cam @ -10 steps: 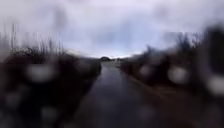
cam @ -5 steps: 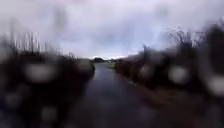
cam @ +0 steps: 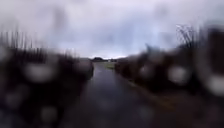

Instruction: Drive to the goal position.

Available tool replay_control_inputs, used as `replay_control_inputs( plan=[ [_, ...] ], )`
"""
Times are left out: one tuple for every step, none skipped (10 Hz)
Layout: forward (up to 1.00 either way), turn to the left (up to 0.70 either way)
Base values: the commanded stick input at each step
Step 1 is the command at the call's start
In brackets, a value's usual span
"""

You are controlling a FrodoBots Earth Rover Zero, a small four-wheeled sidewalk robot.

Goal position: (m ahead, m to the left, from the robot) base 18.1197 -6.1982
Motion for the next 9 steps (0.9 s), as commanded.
replay_control_inputs(
  plan=[
    [0.7, 0.0],
    [0.7, 0.0],
    [0.7, 0.0],
    [0.7, 0.0],
    [0.7, 0.0],
    [0.7, 0.0],
    [0.7, 0.0],
    [0.7, 0.0],
    [0.7, 0.0]
  ],
)
